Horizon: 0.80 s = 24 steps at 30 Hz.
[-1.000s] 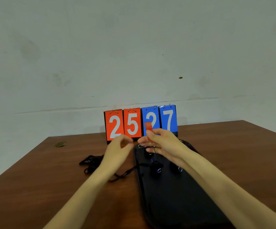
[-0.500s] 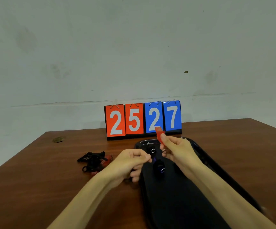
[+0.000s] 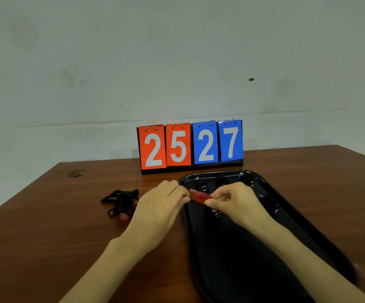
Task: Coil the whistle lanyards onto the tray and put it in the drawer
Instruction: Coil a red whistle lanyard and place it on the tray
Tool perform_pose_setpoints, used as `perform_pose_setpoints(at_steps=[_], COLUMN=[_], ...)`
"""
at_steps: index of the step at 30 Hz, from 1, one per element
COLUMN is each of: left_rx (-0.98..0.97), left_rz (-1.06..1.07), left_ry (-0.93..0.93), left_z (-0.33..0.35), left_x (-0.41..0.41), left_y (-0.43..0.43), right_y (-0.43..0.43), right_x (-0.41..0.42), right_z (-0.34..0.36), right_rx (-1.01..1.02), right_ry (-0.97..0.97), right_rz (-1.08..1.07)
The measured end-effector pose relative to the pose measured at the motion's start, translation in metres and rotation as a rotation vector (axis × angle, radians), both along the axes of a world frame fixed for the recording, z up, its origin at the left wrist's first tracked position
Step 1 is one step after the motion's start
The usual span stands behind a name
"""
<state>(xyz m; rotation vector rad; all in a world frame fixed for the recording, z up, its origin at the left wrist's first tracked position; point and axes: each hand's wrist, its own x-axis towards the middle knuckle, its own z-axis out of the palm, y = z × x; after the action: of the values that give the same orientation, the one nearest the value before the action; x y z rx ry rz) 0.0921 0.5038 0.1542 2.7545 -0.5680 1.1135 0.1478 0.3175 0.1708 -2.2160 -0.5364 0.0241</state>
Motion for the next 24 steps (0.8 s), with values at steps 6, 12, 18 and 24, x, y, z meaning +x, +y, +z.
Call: perform_pose_setpoints(at_steps=[6, 12, 18, 24], left_rx=[-0.195, -0.799, -0.930, -0.504], left_rz=[-0.123, -0.167, -0.246, -0.154], left_ry=[0.096, 0.383, 0.492, 0.438], left_z=[0.002, 0.015, 0.011, -0.005], left_x=[-0.003, -0.005, -0.010, -0.013], left_y=[0.003, 0.000, -0.019, -0.024], right_y=[0.002, 0.001, -0.001, 0.000], right_x=[-0.010, -0.015, -0.016, -0.010], right_z=[0.003, 0.014, 0.017, 0.005], right_rx=[-0.064, 0.191, 0.487, 0.361], right_ry=[-0.041, 0.013, -0.028, -0.206], right_rz=[0.372, 0.381, 0.189, -0.088])
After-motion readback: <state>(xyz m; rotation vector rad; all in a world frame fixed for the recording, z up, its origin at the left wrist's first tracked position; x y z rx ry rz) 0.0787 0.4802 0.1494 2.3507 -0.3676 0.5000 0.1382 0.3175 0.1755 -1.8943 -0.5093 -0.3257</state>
